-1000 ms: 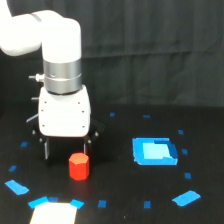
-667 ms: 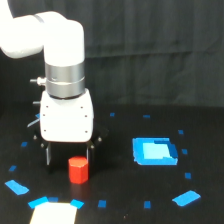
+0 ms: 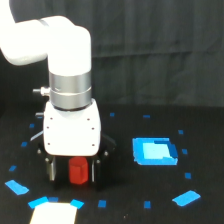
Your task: Pick up the red object from the table
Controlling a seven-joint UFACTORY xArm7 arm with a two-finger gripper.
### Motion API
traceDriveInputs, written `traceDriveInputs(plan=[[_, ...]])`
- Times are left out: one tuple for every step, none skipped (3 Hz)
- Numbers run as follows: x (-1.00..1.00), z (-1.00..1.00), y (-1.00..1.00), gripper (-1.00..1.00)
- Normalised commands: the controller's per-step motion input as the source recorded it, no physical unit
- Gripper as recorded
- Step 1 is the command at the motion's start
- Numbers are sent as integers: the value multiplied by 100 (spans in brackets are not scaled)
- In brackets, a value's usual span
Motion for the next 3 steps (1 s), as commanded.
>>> traceDriveInputs(plan=[[-17, -29, 27, -100], [17, 58, 16, -100], [2, 1, 34, -100]])
